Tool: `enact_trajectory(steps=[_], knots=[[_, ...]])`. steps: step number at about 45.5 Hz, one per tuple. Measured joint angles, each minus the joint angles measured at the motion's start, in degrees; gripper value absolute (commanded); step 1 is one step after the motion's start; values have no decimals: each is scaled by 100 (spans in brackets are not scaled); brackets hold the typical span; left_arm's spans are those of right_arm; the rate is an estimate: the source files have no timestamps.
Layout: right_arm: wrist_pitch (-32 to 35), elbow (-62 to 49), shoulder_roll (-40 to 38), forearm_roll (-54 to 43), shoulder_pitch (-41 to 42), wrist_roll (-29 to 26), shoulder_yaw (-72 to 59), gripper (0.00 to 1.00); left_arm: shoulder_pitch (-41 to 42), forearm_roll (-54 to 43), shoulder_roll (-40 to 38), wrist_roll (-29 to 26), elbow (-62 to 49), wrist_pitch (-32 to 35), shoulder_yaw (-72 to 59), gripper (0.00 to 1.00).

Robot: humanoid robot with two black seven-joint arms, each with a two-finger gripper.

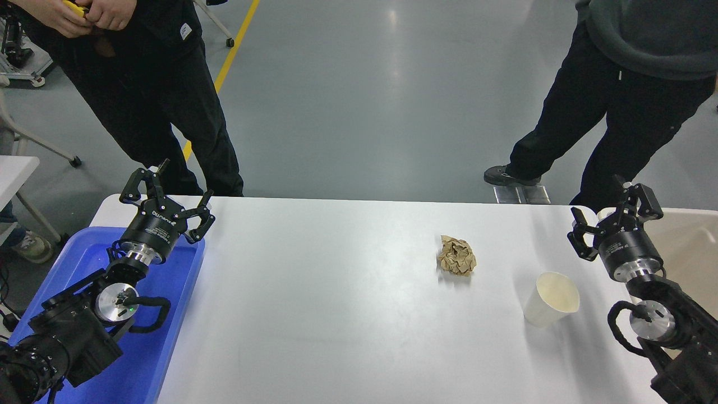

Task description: Dispose of the paper cup in the dustbin

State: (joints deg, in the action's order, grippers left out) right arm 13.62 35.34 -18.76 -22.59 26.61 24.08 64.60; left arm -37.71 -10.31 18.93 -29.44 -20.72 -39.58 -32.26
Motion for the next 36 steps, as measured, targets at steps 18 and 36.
enact_trajectory(steps=[18, 36], knots=[[3, 0, 4, 0, 2, 0, 0, 99, 0, 2, -1, 0, -1, 0, 0, 100], [15, 17, -4, 0, 23, 0, -6, 99, 0, 1, -1, 0, 0, 2, 0, 100]])
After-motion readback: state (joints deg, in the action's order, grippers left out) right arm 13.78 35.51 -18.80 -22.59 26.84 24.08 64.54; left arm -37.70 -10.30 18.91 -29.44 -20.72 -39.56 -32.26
